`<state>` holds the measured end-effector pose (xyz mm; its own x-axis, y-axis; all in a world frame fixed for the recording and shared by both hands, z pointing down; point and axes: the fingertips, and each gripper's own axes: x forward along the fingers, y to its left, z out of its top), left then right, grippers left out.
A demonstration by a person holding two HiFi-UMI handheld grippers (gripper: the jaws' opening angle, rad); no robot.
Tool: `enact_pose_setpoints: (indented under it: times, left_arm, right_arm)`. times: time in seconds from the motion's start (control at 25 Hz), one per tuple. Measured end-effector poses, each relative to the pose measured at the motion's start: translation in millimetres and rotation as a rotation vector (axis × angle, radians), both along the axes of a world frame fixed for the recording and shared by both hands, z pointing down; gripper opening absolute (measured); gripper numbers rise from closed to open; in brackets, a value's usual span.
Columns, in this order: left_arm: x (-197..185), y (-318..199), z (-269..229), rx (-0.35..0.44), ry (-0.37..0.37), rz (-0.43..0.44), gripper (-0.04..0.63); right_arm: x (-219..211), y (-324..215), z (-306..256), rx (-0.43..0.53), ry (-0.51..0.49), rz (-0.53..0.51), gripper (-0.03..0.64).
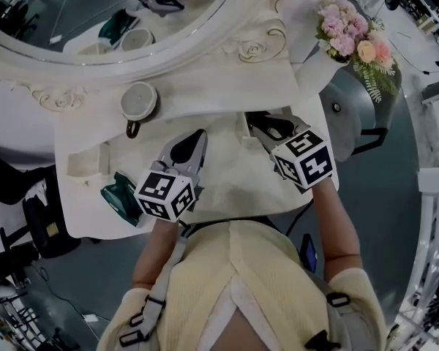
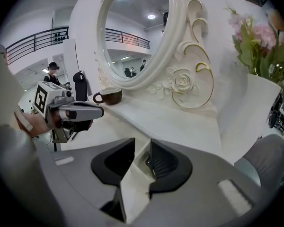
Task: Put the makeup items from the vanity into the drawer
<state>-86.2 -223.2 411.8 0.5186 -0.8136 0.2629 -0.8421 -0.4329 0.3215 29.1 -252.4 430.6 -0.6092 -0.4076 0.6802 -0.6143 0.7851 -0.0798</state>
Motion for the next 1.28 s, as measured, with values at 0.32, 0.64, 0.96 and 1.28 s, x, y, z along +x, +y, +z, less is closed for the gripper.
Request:
enact_pose_setpoints:
  times: [0.32,0.64,0.96,1.28]
  left_arm:
    - [-6.7,4.2,-1.3,0.001,-0.009,-0.030,-0.005]
    - [-13.7,9.1,-3.6,0.004,-0.007,-0.054,-0.005]
    - [-20.3,13.0,-6.4,0.006,-0.009,-0.079,-0.005]
    - [-22.2,19.0,-3.5,-0.011,0.001,-0.087,-0.005]
  right_arm:
    - [0.6,7.3,-9.8,0.051,-0.118,0.059,0.073]
    - [-3.8,12.5,-21.4,0.059,-0.271,0.101,0.009]
    - [-6.9,21.3,-27.0,0.065,-0.354,0.090,0.000]
    - [-10.5,30.4,-22.2,0.014,-0.379,0.091,-0.002]
